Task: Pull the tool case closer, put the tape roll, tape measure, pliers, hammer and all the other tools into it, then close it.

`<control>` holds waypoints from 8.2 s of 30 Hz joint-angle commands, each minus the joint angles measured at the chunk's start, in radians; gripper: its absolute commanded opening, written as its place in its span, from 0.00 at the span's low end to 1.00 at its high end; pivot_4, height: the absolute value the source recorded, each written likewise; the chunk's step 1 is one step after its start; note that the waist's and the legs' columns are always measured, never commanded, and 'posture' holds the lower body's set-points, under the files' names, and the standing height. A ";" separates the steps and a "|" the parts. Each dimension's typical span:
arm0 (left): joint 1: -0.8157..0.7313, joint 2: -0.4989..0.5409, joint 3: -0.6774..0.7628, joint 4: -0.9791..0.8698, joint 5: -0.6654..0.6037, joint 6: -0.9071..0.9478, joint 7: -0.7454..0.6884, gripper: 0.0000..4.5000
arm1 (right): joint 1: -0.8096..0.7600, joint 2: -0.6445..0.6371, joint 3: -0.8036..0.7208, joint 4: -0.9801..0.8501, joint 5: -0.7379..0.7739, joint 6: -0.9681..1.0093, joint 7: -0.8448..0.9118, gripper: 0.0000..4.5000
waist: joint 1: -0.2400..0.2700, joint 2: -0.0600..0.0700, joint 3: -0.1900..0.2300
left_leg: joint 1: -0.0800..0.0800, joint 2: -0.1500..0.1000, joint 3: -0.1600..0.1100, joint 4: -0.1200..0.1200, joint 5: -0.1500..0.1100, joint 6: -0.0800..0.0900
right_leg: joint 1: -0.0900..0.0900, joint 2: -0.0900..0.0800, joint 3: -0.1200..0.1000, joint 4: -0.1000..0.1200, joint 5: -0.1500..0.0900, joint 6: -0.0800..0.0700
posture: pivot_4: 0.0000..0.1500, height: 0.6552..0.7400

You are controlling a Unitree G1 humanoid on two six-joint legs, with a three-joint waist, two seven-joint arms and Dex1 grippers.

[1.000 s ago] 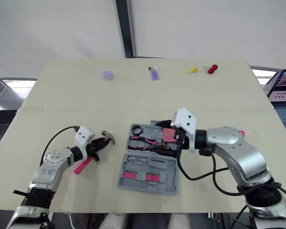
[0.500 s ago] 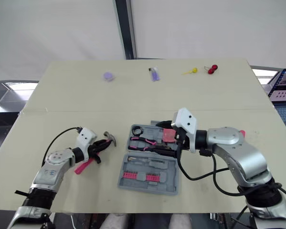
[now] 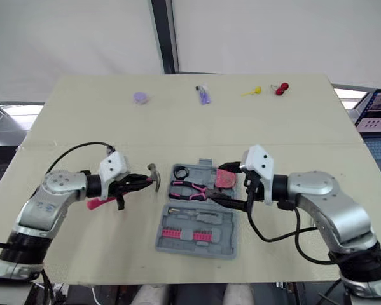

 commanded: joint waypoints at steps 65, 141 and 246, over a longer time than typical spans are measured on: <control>-0.581 -0.442 -0.795 -0.096 0.067 0.859 0.097 0.01 | 0.556 -0.246 -0.368 -0.165 -0.003 -0.062 0.130 1.00 | 0.027 -0.003 0.002 | -0.004 -0.001 0.000 0.009 -0.001 0.003 | 0.000 0.000 0.001 0.001 0.002 0.001 | 1.00 1.00; -0.463 -0.400 -0.352 -0.034 -0.108 0.341 0.009 0.49 | 0.558 -0.221 -0.420 -0.196 0.052 -0.010 0.083 1.00 | 0.022 -0.001 0.000 | -0.003 -0.002 0.000 0.010 -0.001 0.003 | 0.001 0.000 0.002 0.003 0.002 0.001 | 1.00 1.00; -0.079 -0.289 -0.376 0.262 0.172 -0.218 -0.146 0.01 | 0.494 -0.233 -0.403 -0.167 0.069 0.014 0.109 1.00 | 0.006 0.000 -0.001 | -0.002 -0.002 0.000 0.010 -0.001 0.004 | 0.002 -0.001 0.001 0.004 0.002 0.001 | 1.00 1.00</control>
